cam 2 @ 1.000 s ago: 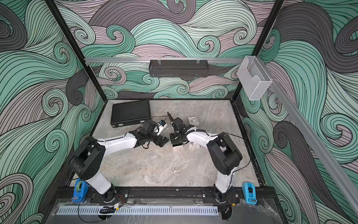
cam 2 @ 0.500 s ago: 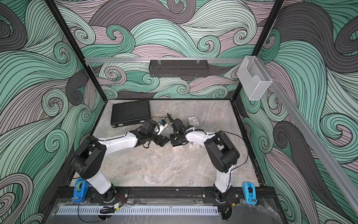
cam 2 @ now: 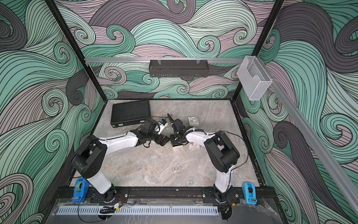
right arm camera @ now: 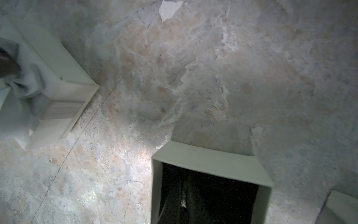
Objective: Take the rings out of the lift-off lid box
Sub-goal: Take out the ring from the jewelry box.
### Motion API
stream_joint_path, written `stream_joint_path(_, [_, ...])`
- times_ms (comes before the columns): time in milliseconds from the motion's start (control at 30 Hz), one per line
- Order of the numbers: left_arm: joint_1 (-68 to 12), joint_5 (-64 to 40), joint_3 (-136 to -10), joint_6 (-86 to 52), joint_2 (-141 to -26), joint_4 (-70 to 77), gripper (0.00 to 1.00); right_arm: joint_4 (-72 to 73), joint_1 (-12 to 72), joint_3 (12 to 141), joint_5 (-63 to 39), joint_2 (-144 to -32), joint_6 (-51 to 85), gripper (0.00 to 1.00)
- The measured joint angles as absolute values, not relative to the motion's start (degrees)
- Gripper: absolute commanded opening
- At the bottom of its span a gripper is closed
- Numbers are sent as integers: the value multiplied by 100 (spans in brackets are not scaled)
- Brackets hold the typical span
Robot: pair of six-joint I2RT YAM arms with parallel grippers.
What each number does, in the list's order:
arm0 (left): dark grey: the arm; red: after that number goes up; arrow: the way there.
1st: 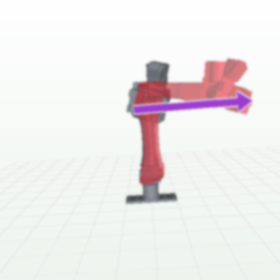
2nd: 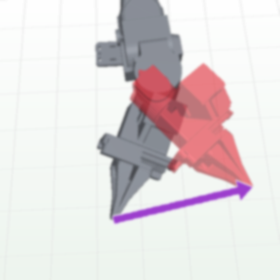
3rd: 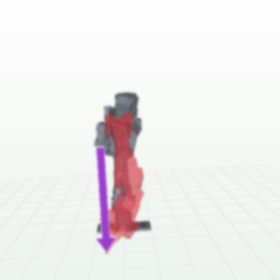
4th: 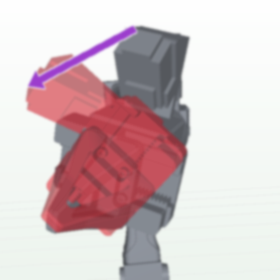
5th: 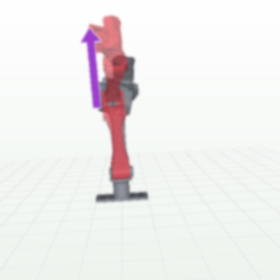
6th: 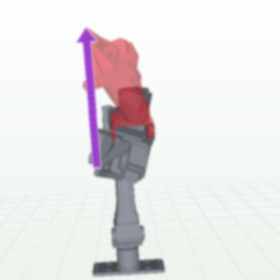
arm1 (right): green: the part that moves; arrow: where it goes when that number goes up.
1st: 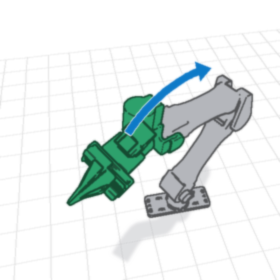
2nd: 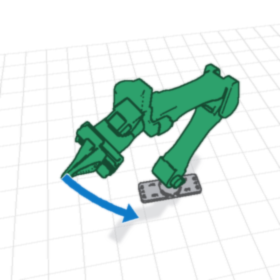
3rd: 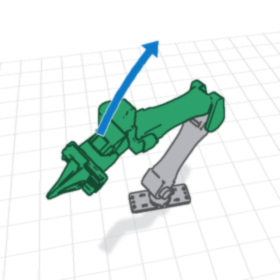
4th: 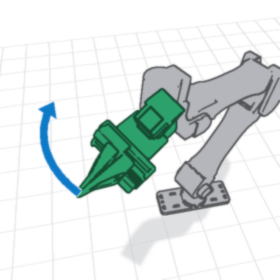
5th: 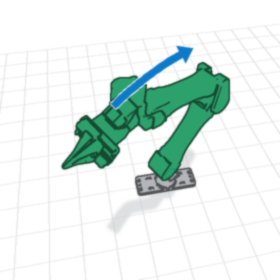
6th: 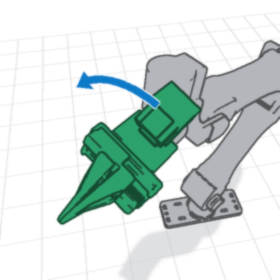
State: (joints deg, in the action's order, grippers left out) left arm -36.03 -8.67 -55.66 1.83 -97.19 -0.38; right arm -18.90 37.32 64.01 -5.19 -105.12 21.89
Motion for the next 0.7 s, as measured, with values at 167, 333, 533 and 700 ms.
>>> stream_joint_path(167, [-3603, -923, -5612, 167, -9861, -36, 98, -1885, 3732, 6401, -523, -10512, 2191, 4])
stream_joint_path(333, [-3603, -969, -5671, 152, -10003, -30, 98, -1885, 3726, 6401, -526, -10503, 2189, 4])
stream_joint_path(533, [-3603, -976, -5826, 130, -10230, -14, 97, -1896, 3726, 6355, -530, -10377, 2187, 1])
stream_joint_path(700, [-3603, -1000, -5918, 95, -10388, 5, 97, -1905, 3728, 6318, -539, -10272, 2185, 0])
